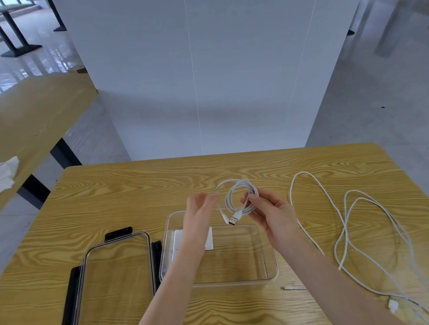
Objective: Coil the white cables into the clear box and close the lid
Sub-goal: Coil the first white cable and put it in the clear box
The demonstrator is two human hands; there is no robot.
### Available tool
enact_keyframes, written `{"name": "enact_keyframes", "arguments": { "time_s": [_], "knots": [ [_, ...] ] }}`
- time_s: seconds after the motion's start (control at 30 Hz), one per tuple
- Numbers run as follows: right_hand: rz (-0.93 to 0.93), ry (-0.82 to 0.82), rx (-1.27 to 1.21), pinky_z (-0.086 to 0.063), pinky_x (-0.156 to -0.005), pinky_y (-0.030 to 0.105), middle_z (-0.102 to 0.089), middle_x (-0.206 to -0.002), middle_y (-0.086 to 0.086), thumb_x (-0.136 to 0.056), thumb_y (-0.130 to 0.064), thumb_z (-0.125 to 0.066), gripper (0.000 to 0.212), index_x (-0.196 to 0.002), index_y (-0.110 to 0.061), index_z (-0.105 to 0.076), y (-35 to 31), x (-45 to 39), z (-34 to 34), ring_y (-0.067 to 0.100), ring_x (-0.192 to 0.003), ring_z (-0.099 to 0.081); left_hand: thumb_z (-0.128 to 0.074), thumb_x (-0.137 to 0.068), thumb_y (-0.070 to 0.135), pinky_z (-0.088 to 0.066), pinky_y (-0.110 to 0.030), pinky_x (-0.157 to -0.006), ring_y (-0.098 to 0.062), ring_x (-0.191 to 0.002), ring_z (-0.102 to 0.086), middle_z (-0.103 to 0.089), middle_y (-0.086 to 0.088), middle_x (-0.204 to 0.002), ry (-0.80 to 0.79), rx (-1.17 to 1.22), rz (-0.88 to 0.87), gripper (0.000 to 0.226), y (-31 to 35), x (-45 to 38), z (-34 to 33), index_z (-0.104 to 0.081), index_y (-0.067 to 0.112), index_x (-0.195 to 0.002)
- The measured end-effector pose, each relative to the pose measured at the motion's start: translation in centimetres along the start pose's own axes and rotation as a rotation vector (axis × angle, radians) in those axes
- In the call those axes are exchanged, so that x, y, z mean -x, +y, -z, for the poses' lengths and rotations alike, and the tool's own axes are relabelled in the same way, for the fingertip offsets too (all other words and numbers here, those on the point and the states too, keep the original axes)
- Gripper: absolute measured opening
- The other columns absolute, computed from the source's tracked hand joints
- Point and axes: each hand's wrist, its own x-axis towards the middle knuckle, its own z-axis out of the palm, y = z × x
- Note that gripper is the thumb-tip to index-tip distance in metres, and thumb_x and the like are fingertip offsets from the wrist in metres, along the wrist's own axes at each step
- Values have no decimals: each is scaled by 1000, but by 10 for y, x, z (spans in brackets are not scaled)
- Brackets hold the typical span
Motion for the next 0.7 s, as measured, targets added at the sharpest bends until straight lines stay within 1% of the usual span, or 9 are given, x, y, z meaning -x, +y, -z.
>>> {"name": "enact_keyframes", "arguments": {
  "time_s": [0.07, 0.13, 0.2, 0.27, 0.33, 0.4, 0.53, 0.6, 0.7],
  "knots": [
    [-9, -13, -14, -60, -66, 26, -75, -75, 6, -80, 4, -65, 21, -101, 1, -65, -2, 1, -1, 16, -74, -72, -61, -85, 33, -32, -36, -106, -15, -133, -34, -37, 5, -142, -13, -98, -38, 59, -1, -8, 4, -36, 28, -138],
    [-17, -19, -12, -59, -65, 26, -75, -75, 6, -79, 5, -66, 21, -99, 0, -66, -2, 1, -3, 16, -74, -72, -57, -88, 29, -34, -39, -106, -15, -131, -39, -45, 5, -138, -123, -201, -45, 52, -1, -13, 6, -38, 31, -136],
    [-28, -18, -11, -59, -63, 26, -75, -74, 6, -77, 5, -67, 21, -97, -1, -67, -2, 1, -4, 16, -72, -72, -51, -92, 22, -44, -33, -95, -12, -111, -56, -62, 7, -116, -213, -234, -49, 38, -3, -13, 4, -46, 28, -128],
    [-33, -8, -12, -60, -64, 27, -74, -73, 6, -75, 6, -68, 22, -97, 0, -66, -2, 0, -5, 15, -71, -72, -48, -92, 14, -48, -24, -75, -5, -85, -62, -68, 8, -92, -169, -259, -82, 27, -5, -11, 1, -56, 25, -116],
    [-22, 7, -1, -60, -65, 28, -74, -71, 7, -75, 7, -68, 22, -96, 0, -66, -4, 0, -4, 15, -69, -72, -50, -92, 14, -44, -17, -59, -4, -70, -62, -68, 5, -79, -88, -268, -91, 19, -8, -11, 2, -65, 19, -104],
    [-4, 25, 16, -60, -66, 28, -74, -70, 7, -75, 8, -67, 20, -93, -1, -67, -5, -2, -1, 15, -68, -72, -50, -93, 16, -42, -17, -54, -8, -63, -62, -68, 1, -74, -50, -230, -75, 19, -9, -12, 6, -69, 14, -97],
    [23, 44, 80, -59, -73, 28, -74, -71, 4, -75, 8, -68, 19, -87, -6, -70, -5, -4, 3, 14, -70, -71, -55, -91, 12, -43, -20, -49, -2, -46, -57, -66, 0, -66, -43, -199, -97, 17, -2, -17, 20, -72, 9, -89],
    [29, 49, 92, -59, -73, 28, -74, -73, 5, -75, 8, -68, 20, -90, -6, -70, -4, -5, 4, 14, -72, -71, -58, -89, 10, -49, -20, -52, -3, -48, -59, -67, -1, -67, -98, -110, -71, 15, 6, -18, 26, -71, 4, -90],
    [32, 52, 98, -59, -71, 28, -73, -81, 9, -74, 7, -69, 24, -97, -2, -68, -3, -5, 2, 16, -73, -71, -63, -84, 6, -55, -19, -54, -11, -54, -66, -69, -6, -69, -207, 174, 25, 9, 17, -13, 29, -70, 0, -86]
  ]
}}
